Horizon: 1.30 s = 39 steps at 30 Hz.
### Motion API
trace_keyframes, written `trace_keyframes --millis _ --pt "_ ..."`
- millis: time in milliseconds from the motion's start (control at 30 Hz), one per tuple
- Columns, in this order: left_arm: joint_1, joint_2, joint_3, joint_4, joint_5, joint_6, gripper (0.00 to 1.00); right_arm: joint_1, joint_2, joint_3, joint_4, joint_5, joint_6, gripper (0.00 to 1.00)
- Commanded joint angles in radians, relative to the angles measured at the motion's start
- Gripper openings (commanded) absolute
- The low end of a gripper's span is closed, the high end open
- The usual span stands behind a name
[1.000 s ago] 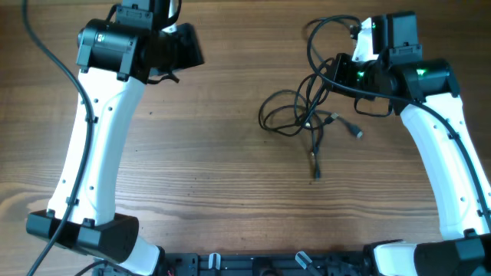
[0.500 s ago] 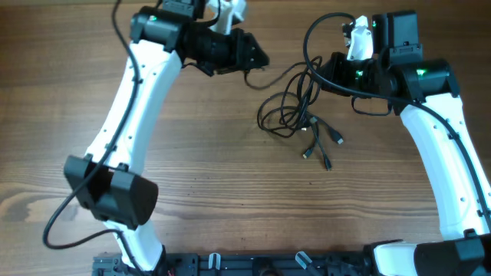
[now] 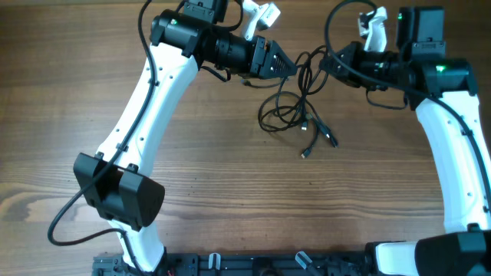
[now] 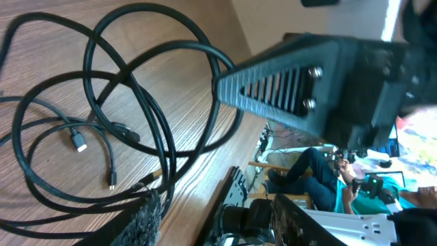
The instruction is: Untangle cables
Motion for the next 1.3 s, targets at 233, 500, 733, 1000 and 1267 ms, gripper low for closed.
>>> trace_keyframes --millis 233,500,733,1000,1267 --pt "-0.050 0.005 0.003 0.002 -0.025 0.133 0.56 -0.015 0.108 0.014 0.077 -0.291 0.029 0.04" --pt "-0.132 0.031 0.003 0.009 -0.221 0.126 0.46 -0.019 0.111 0.014 0.164 -0.316 0.091 0.04" --pt "-0.142 0.033 0.003 0.040 -0.408 -0.018 0.41 -0.019 0.111 0.014 0.181 -0.323 0.106 0.04" --pt "-0.143 0.034 0.003 0.124 -0.492 -0.116 0.52 -0.019 0.111 0.014 0.188 -0.342 0.105 0.04" --pt "-0.157 0.054 0.002 0.161 -0.518 -0.166 0.53 -0.019 0.111 0.014 0.189 -0.341 0.104 0.04"
